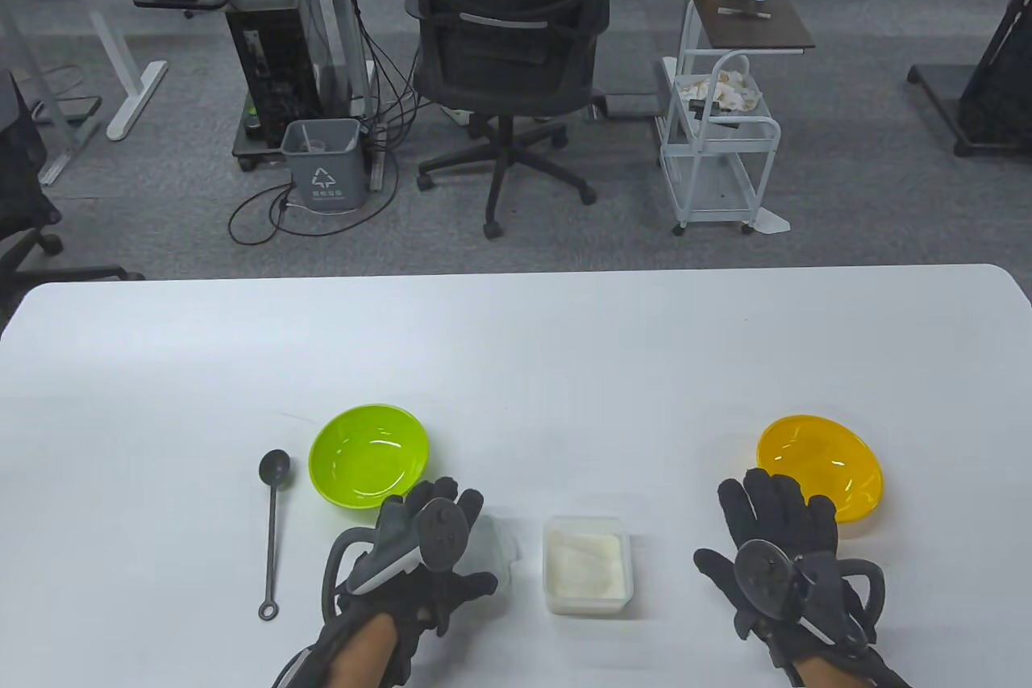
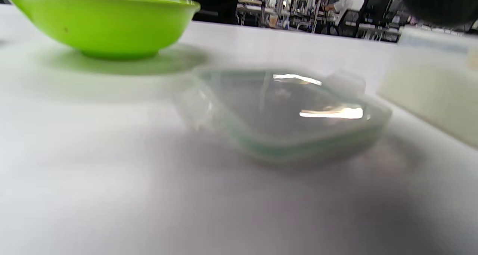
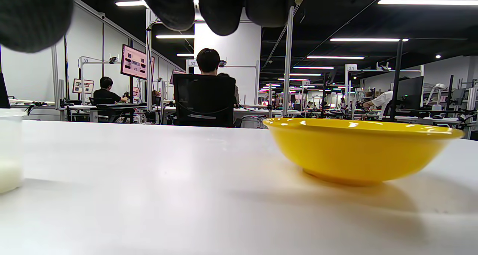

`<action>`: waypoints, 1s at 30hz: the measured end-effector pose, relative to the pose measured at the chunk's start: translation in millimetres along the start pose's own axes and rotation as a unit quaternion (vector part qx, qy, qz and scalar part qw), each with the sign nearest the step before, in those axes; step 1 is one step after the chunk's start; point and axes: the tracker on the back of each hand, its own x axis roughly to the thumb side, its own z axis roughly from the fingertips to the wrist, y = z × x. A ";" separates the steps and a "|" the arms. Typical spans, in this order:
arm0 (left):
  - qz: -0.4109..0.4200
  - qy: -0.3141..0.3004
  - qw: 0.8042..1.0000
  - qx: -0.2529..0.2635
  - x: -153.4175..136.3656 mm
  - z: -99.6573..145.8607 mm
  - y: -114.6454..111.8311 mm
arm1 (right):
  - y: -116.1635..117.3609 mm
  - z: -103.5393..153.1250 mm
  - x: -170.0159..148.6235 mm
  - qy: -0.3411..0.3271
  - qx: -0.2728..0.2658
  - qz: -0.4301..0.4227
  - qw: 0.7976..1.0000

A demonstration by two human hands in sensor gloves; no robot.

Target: Scoop white sugar from container into bowls

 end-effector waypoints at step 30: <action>0.022 0.045 0.994 0.099 -27.8 21.7 0.3 | 2.6 -1.4 -9.4 0.037 0.018 -0.034 0.999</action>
